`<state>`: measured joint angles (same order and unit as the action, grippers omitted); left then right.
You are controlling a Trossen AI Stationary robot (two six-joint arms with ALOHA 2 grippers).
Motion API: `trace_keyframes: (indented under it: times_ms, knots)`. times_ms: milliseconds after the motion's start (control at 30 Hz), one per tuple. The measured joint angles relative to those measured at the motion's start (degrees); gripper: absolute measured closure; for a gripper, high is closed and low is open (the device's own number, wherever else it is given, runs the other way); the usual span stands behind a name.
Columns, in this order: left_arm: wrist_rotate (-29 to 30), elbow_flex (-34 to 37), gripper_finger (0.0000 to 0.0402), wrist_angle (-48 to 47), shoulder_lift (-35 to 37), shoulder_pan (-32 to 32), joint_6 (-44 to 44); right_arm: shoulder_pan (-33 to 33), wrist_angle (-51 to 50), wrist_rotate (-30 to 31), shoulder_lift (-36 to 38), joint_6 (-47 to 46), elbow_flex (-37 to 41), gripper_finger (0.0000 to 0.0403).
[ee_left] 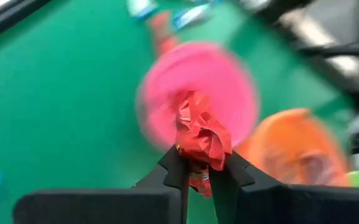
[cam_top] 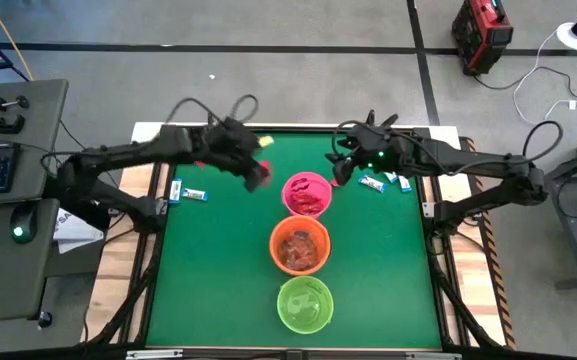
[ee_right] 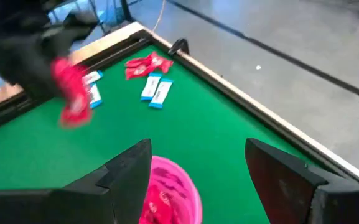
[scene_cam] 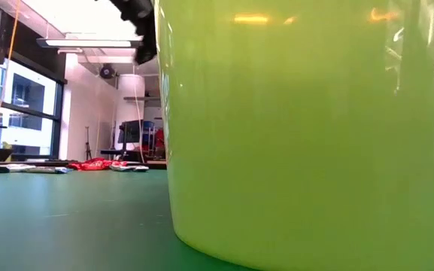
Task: Sort candy by brand, put in halloween buckets
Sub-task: Put the red chocolate into the pink bucket
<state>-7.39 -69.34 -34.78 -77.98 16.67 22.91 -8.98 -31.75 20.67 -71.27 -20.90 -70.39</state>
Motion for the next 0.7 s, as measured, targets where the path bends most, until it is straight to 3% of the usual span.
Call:
trace_keyframes:
  times_ms: [133, 233, 467, 700]
  knots:
    - [5.39, 0.0, 0.0365, 15.19, -5.28, -7.04, -0.9, -0.01, -0.3, 0.87, 0.18, -0.01, 0.0, 0.0151]
    - [7.95, -0.72, 0.0358, 21.01, -9.83, -9.11, -1.31, -0.01, -0.26, 0.88, 0.18, -0.01, 0.0, 0.0151]
    - [5.57, -3.51, 0.0311, 20.93, -17.5, -9.57, 0.9, -0.01, -0.61, 4.34, 0.18, 0.32, 0.0, 0.0151]
    - [3.21, -3.85, 0.0228, 20.31, -17.67, -9.14, 0.58, -0.26, -4.51, 4.59, 0.18, 0.39, 0.0, 0.0151]
